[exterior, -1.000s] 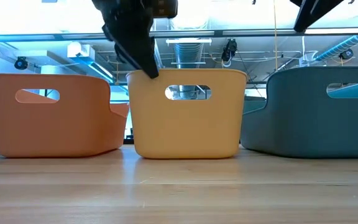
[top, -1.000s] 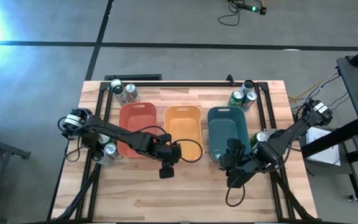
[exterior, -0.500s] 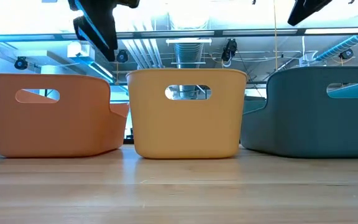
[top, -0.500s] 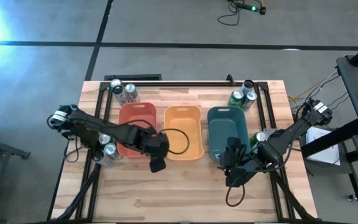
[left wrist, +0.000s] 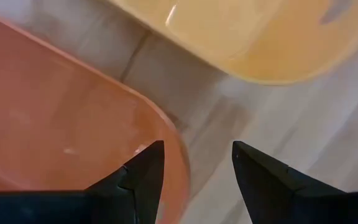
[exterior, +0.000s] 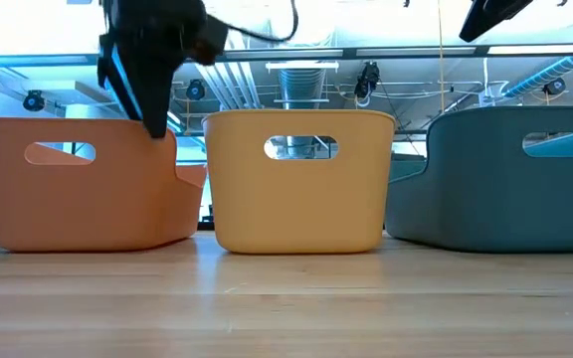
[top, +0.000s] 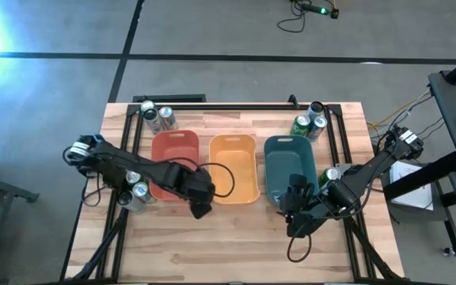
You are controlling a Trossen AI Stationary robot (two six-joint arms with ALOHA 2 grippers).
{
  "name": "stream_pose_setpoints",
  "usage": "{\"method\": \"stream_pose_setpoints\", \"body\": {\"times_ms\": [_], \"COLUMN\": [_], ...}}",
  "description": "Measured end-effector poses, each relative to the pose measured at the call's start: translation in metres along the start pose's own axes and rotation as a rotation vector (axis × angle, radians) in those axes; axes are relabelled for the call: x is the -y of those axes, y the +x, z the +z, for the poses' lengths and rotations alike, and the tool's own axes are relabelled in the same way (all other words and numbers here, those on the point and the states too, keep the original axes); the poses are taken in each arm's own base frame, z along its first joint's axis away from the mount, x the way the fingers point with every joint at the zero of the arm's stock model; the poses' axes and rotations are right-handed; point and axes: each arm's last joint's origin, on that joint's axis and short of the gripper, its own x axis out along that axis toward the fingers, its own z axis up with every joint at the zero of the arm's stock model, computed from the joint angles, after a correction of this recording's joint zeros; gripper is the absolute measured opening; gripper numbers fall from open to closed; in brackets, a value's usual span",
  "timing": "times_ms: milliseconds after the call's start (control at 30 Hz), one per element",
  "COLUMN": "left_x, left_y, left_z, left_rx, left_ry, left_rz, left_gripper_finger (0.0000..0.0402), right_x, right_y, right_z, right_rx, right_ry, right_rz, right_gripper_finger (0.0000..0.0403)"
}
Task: Sort soda cans
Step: Adjust the bins
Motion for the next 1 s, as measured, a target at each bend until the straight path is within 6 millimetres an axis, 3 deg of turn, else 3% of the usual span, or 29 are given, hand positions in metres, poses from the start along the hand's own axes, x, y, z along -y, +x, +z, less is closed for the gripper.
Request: {"method": "stream_pose_setpoints", "body": {"times_ms": [233, 633, 1000], "left_x": [0.006, 0.012, 0.011], "left_y": [0.019, 0.020, 0.020], "left_z": [0.000, -0.006, -0.006], "left_rx": [-0.070, -0.127, -0.111], "left_ry": [-0.003, 0.126, 0.209], "left_rz": [0.033, -0.020, -0.004], "left_gripper_finger": [0.0174, 0.0147, 0.0052], "right_x": [0.000, 0.000, 0.000], "right_y": [0.000, 0.000, 0.000], "right_z": [0.000, -0.001, -0.001], "right_rx": [-0.006, -0.009, -0.010], "right_ry": [0.029, 0.032, 0.032], "right_rz": [0.007, 0.006, 0.006], "right_gripper_finger": [0.0201, 0.0201, 0.0201]}}
